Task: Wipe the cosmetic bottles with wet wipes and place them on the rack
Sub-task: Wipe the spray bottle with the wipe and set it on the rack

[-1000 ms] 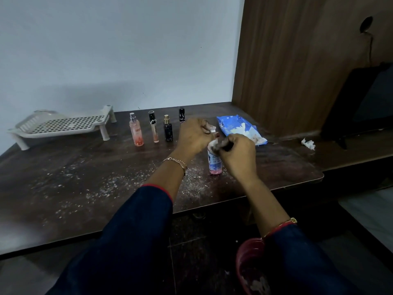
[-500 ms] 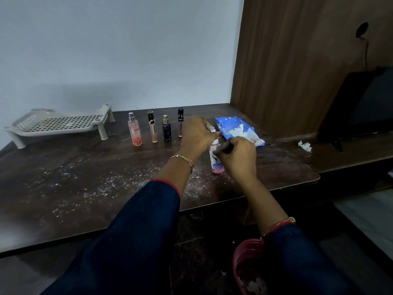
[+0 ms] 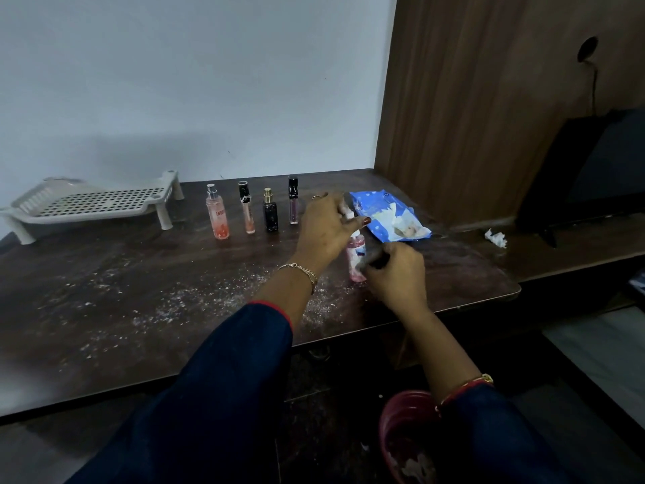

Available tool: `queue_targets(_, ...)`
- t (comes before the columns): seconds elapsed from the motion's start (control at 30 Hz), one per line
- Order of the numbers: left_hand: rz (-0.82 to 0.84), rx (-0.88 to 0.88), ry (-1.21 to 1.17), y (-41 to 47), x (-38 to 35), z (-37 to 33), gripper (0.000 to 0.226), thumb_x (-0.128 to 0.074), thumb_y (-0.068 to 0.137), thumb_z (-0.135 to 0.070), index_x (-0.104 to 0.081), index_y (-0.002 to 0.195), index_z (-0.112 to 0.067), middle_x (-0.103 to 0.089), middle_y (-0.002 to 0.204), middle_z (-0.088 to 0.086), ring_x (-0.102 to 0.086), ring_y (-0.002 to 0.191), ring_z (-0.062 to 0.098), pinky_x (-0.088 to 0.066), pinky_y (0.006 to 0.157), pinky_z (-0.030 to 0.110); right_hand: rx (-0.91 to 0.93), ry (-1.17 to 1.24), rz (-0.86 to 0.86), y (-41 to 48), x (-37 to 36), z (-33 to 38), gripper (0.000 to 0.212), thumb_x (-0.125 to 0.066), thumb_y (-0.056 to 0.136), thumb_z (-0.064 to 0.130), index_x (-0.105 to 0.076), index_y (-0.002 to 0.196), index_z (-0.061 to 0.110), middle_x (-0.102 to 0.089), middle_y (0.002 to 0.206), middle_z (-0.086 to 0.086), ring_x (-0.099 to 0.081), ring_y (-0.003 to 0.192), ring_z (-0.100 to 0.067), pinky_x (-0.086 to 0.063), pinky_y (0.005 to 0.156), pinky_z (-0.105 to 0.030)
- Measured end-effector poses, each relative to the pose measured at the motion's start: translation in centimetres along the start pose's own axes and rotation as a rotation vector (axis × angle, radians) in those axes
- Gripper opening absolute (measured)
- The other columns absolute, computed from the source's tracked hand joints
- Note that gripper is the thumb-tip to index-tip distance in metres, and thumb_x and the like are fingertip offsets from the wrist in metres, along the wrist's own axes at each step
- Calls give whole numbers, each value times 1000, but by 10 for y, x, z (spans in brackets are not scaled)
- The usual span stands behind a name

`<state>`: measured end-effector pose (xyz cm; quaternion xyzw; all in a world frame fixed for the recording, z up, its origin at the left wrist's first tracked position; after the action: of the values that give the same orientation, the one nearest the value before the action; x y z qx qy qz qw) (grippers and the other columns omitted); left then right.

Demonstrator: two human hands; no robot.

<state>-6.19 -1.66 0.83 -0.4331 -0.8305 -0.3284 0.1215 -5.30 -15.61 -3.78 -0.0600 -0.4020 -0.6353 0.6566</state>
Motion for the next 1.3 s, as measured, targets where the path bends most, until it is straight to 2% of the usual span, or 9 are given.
queue_targets(0.13,-38,-103,135,-4,7,3,28,-71,79,-35,-55,75,-13,-61,71,1,-58,68,21,-45,65,32,77,133,-73,10,5,18,15,-78,66,11,-64,65,18,-64,68,7,-61,66,-11,-46,66,-25)
queue_targets(0.33,-5,-112,122,-9,8,10,12,-56,91,-22,-54,88,-10,-70,85,6,-65,78,23,-52,75,38,6,163,-63,6,-2,3,12,-79,68,16,-67,68,16,-70,72,4,-65,67,-11,-49,70,-25)
queue_targets(0.5,57,-50,55,-6,3,2,14,-60,89,-16,-48,84,-16,-64,87,-2,-61,78,12,-42,66,7,-70,-31,108,4,0,-13,12,-80,64,19,-69,68,16,-72,75,0,-67,76,-15,-45,67,-22)
queue_targets(0.6,64,-56,-3,-7,-7,-6,20,-67,83,-16,-48,79,-19,-66,84,1,-65,83,18,-52,78,30,-87,-47,129,3,5,-15,12,-79,65,18,-67,64,18,-72,74,0,-65,75,-13,-39,64,-19)
queue_targets(0.73,-2,-84,13,-8,-6,-11,14,-71,80,-18,-57,83,-17,-61,76,-3,-60,73,15,-49,73,30,-2,183,-30,9,14,3,8,-72,69,5,-71,69,13,-72,72,0,-62,63,-4,-43,63,-8)
queue_targets(0.9,-10,-28,45,-9,-1,-4,15,-70,81,-23,-71,90,-11,-70,78,3,-67,80,18,-43,68,18,274,125,-92,6,8,18,8,-68,71,3,-68,73,10,-63,78,-5,-60,73,-19,-51,69,-34)
queue_targets(1.07,1,34,31,-2,-1,2,16,-72,80,-24,-72,84,-8,-73,82,10,-69,82,19,-50,74,22,358,-20,16,-11,0,16,12,-65,71,0,-69,75,11,-60,80,-4,-59,71,-20,-46,65,-29)
queue_targets(1.2,19,58,38,4,-1,6,10,-73,79,-21,-71,82,-12,-71,76,3,-67,77,12,-53,81,25,366,-180,157,-17,-7,7,13,-59,76,2,-69,80,9,-60,89,-7,-62,80,-32,-51,68,-42)
queue_targets(1.3,25,59,45,7,-2,7,12,-75,77,-23,-70,81,-12,-70,77,-1,-61,70,5,-52,77,22,370,-229,266,-16,-6,4,12,-60,75,3,-67,80,12,-61,93,-6,-62,83,-32,-51,71,-41)
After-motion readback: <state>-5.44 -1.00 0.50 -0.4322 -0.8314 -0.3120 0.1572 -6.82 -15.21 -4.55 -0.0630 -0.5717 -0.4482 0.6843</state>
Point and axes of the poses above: each hand's wrist, its own y-axis towards the middle knuckle, its own x-axis out of the back of the hand, z = x × y, the point moved 4 cm from there along y, towards the middle knuckle
